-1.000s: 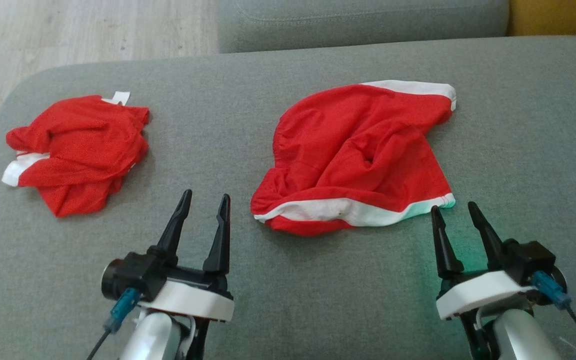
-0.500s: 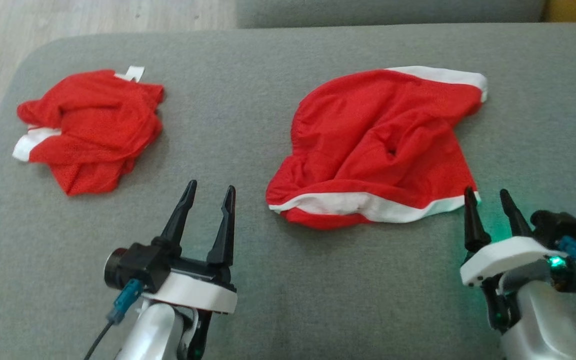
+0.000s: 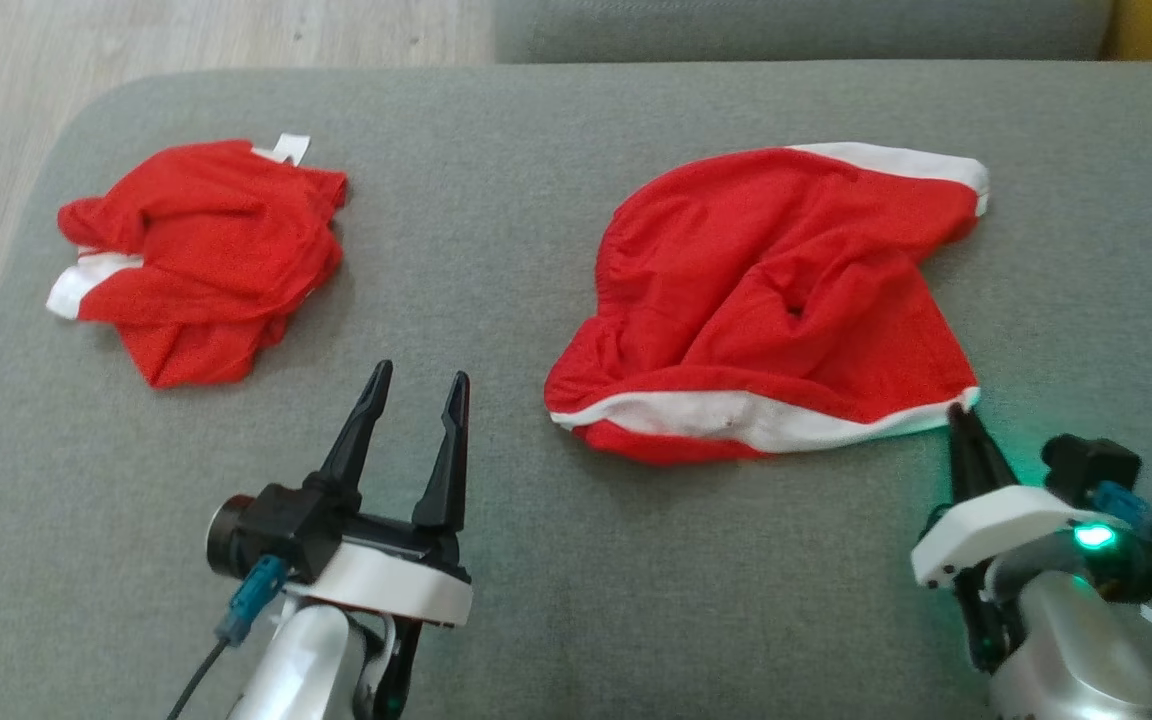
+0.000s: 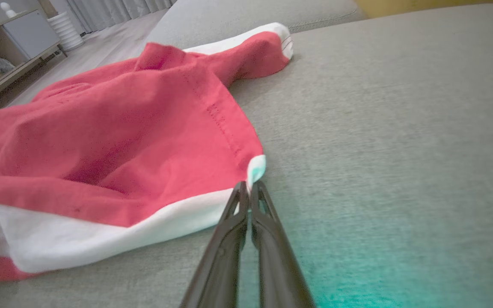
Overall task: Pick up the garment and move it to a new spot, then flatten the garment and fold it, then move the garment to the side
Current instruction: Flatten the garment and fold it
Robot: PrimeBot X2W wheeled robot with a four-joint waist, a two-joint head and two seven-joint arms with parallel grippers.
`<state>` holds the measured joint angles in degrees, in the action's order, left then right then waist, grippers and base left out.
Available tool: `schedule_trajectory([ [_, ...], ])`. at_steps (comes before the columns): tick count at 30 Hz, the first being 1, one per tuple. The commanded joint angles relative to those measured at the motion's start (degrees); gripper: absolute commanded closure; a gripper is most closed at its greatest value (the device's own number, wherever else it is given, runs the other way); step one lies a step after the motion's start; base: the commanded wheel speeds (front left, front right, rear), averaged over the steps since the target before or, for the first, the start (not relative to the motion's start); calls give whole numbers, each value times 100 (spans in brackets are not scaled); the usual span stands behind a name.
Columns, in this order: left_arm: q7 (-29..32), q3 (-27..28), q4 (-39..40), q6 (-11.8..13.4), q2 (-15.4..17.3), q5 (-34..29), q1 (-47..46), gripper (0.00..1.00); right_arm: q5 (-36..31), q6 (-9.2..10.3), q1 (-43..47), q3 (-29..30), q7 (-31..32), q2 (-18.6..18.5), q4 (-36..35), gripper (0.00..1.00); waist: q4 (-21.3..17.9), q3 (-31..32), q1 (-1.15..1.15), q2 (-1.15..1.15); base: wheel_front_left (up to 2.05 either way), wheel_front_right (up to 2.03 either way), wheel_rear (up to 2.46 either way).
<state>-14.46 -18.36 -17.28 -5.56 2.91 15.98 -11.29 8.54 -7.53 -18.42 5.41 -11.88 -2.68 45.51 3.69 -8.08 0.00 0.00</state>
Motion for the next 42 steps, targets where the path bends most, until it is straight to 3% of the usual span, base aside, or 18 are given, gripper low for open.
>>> schedule_trajectory([
  [1,-54,212,165,-9,-3,-42,-112,0,-65,4,-178,-58,-91,-20,-116,100,-50,50,0,0,0,0,0],
  [10,-54,210,204,-4,-3,-64,1,0,-838,4,4,1164,-149,-20,-432,100,-304,218,0,0,0,0,0],
  [14,-54,168,202,-7,-3,-42,11,0,-960,4,67,1310,-2,-20,-555,100,-380,230,0,0,0,0,0],
  [15,-54,156,199,-8,-3,-35,10,0,-964,4,77,1290,9,-20,-581,87,-394,229,0,0,0,0,0],
  [16,-54,144,195,-8,-3,-30,6,0,-947,4,85,1244,-18,-20,-634,4,-406,226,0,0,0,0,0],
  [17,-54,130,192,-9,-3,-22,-2,0,-871,4,89,1171,-50,-20,-684,0,-415,224,0,0,0,0,0],
  [24,-54,24,203,22,-3,52,-54,0,-363,4,492,298,-293,-20,-1697,0,-435,262,0,0,0,0,0],
  [30,-54,-175,113,2,-3,35,-27,0,-159,4,1173,94,-309,-20,-2751,0,-495,225,0,0,0,0,0],
  [42,442,-1215,-785,-183,165,161,-542,0,10,4,1283,6,-311,-20,-3066,0,-829,-62,0,0,0,0,0],
])
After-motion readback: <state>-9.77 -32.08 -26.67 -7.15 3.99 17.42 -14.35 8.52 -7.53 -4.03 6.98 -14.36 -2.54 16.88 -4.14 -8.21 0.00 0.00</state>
